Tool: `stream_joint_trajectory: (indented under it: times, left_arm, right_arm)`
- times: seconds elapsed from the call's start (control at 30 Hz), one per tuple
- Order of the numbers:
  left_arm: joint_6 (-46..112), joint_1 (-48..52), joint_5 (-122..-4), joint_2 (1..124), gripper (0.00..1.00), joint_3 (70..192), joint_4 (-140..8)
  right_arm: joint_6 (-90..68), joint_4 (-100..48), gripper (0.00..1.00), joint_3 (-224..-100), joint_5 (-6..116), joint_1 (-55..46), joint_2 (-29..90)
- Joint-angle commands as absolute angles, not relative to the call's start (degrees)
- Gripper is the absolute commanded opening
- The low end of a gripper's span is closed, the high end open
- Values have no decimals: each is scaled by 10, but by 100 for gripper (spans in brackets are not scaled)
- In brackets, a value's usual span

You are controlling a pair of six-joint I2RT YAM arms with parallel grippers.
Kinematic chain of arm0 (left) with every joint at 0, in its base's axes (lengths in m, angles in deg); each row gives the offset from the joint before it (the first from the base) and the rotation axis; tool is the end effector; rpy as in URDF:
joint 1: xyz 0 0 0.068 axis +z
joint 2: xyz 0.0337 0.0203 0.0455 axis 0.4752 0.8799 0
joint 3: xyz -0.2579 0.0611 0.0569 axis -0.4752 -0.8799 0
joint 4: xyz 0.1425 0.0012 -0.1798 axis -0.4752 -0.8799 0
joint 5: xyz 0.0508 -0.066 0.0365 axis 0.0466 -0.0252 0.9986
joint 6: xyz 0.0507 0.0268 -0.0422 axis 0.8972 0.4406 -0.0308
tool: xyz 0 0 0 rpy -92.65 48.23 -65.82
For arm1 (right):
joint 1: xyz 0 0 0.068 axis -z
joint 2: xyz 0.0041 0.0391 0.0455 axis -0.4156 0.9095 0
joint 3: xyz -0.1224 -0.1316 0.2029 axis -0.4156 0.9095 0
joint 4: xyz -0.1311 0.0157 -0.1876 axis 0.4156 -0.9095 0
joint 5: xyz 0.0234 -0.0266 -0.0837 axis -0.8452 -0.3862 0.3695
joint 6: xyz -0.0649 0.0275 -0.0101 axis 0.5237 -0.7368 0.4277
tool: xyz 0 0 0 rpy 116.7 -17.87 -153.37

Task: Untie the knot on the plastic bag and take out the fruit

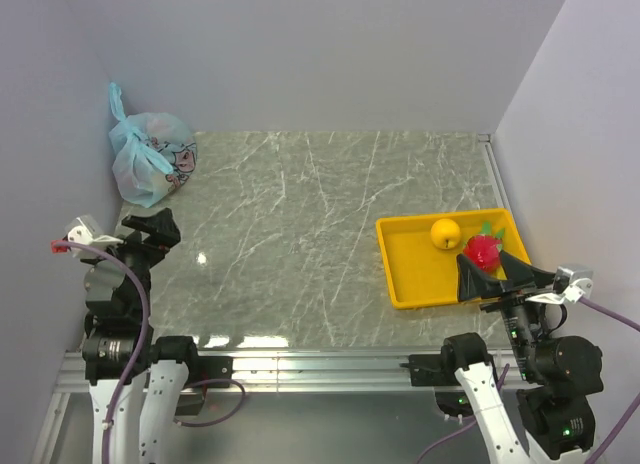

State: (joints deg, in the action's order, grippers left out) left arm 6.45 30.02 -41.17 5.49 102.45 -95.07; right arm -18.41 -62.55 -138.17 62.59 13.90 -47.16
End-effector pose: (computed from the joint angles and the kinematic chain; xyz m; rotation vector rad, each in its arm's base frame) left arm 0.0646 0.0152 0.3377 -0.7067 1.4340 -0.3062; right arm -0.0165 -0.0032 0.3524 0.0418 1.3859 0.3617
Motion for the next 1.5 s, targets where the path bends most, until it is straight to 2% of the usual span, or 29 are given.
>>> stream_joint_trajectory:
  times: [0.0, 0.17, 0.33, 0.47, 0.7, 0.93, 1.17, 1.2, 1.23, 1.33, 1.47]
  left_arm:
    - [47, 303, -421, 76, 99, 1020, -909]
    - [28, 303, -440, 137, 99, 1011, -882]
    - [-11, 303, -487, 314, 99, 1043, -867]
    - [-30, 303, -480, 480, 99, 1152, -896]
    - [-12, 337, -381, 758, 99, 1361, -925]
    - [-21, 401, -332, 950, 99, 1542, -925]
    - [-7, 442, -366, 1112, 97, 1635, -918]
    - [2, 444, -380, 1123, 91, 1640, -916]
    - [19, 443, -393, 1131, 62, 1649, -916]
    - [49, 437, -451, 1132, 1, 1625, -893]
    - [111, 400, -465, 1064, 0, 1571, -867]
  right_arm:
    - [-189, -625, 100, -1384, 610, 130, -467]
    - [-180, -622, 100, -1384, 608, 127, -466]
    - [-158, -622, 100, -1378, 624, 123, -464]
    - [-143, -628, 100, -1381, 625, 125, -457]
    - [-124, -622, 100, -1378, 593, 124, -447]
    - [-117, -611, 100, -1374, 592, 124, -418]
    - [-115, -604, 100, -1370, 586, 124, -385]
    - [-114, -605, 100, -1372, 583, 124, -377]
    - [-112, -604, 100, -1373, 577, 124, -373]
    - [-111, -603, 100, -1376, 568, 124, -360]
    - [-112, -587, 100, -1378, 521, 125, -345]
